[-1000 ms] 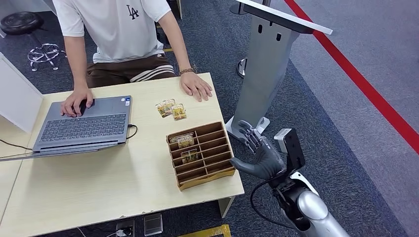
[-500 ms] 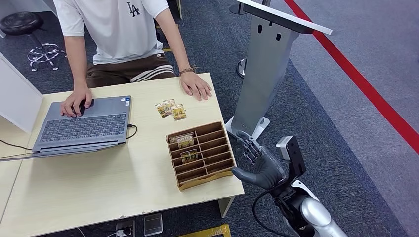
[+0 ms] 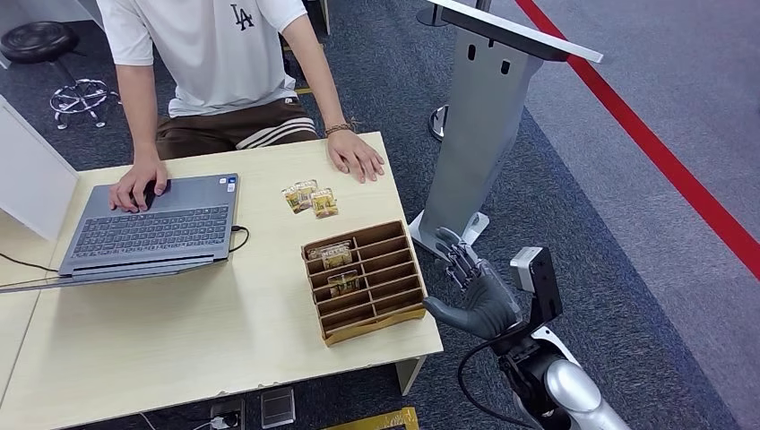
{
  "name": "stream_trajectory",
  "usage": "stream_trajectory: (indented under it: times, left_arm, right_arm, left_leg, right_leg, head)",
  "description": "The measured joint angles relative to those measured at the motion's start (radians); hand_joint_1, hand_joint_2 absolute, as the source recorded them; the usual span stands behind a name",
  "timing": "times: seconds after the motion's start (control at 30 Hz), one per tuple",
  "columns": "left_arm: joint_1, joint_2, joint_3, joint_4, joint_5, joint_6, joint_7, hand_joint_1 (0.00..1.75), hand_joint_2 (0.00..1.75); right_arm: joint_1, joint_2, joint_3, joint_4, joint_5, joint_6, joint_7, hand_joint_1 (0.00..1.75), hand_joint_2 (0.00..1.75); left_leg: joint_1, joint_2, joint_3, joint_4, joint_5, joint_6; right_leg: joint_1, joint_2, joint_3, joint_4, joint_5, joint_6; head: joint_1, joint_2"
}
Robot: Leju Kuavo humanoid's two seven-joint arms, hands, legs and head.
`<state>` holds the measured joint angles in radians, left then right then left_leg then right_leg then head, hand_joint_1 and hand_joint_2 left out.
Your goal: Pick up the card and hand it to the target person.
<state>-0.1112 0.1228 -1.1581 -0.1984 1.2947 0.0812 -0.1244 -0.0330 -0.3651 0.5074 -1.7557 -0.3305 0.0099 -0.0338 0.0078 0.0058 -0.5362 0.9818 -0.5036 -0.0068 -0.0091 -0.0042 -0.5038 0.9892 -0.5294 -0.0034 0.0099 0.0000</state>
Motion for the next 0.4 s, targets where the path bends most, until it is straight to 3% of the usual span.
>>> stream_trajectory:
  times: [0.4]
  left_arm:
    - [0.0, -0.001, 0.0, 0.0, 0.0, -0.003, 0.0, 0.0, 0.0]
  right_arm:
    - [0.0, 0.0, 0.0, -0.003, 0.033, -0.011, 0.019, 0.0, 1.75]
  left_leg:
    - [0.0, 0.0, 0.0, 0.0, 0.0, 0.0]
  right_leg:
    - [0.0, 0.0, 0.0, 0.0, 0.0, 0.0]
  head:
    - [0.0, 0.0]
